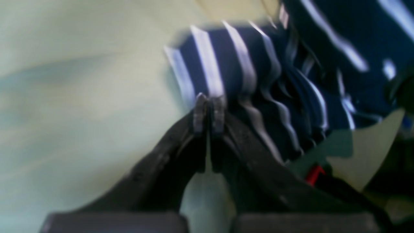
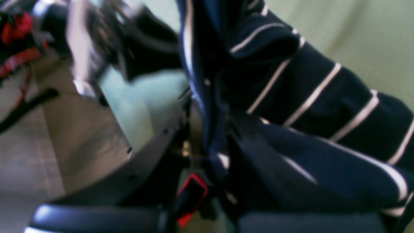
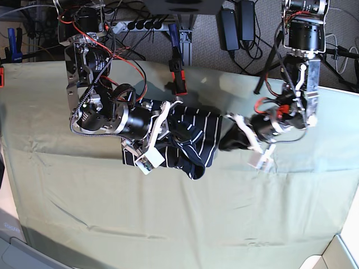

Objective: Fold the T-shirt properly
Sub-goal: 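Lift the strip's collar end with the right gripper and fold it over the hem, then release the folded bundle and raise both grippers away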

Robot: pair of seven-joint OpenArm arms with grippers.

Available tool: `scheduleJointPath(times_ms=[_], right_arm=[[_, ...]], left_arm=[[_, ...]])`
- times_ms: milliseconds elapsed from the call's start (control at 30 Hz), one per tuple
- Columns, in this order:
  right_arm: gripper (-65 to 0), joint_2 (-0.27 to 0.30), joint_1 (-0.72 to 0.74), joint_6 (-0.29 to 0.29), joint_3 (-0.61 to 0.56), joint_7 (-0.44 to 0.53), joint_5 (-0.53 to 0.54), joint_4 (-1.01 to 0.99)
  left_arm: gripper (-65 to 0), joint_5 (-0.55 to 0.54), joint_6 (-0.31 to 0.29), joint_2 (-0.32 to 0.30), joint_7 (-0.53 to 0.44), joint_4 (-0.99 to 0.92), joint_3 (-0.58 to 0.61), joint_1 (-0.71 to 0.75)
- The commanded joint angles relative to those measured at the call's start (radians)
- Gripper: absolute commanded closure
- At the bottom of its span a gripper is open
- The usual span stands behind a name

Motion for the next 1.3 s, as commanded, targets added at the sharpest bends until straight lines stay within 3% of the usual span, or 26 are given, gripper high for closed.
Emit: scheduleJointPath(times_ms=[0, 200, 467, 567, 633, 900, 1167, 1267], right_arm=[[0.0, 0.0, 0.018, 0.056, 0.001, 0.028, 0.01, 0.02], [0.0, -0.001, 0.018, 0.056, 0.001, 0.08, -0.072, 0.02], [0.0, -0.001, 0.018, 0.056, 0.001, 0.083, -0.064, 0.02], [-18.6, -0.001, 0.018, 0.056, -0.002, 0.082, -0.029, 0.02], [-25.4, -0.001, 0.018, 0.056, -0.015, 0.082, 0.0, 0.02], [-25.7, -0.006, 0.028, 0.056, -0.161, 0.082, 0.043, 0.02], [-25.7, -0.085, 0.117, 0.056, -0.161, 0.074, 0.069, 0.02], [-25.7, -0.097, 0.164, 0.054, -0.151, 0.076, 0.032, 0.02]], left_arm=[[-1.5, -0.043, -0.014, -0.009, -0.008, 0.013, -0.04, -0.016], [-1.5, -0.196, -0.014, -0.036, 0.08, 0.013, -0.193, -0.014], [-1.5, -0.203, -0.014, -0.092, 0.082, 0.013, -0.195, -0.013], [-1.5, -0.208, -0.014, -0.091, 0.082, 0.013, -0.195, -0.013], [-1.5, -0.209, -0.014, -0.091, 0.082, 0.013, -0.195, -0.013], [-1.5, -0.209, -0.014, -0.091, 0.079, 0.013, -0.195, -0.014], [-1.5, -0.2, -0.014, -0.092, 0.078, 0.013, -0.195, -0.014], [-1.5, -0.184, -0.014, -0.092, 0.074, 0.013, -0.195, -0.014]])
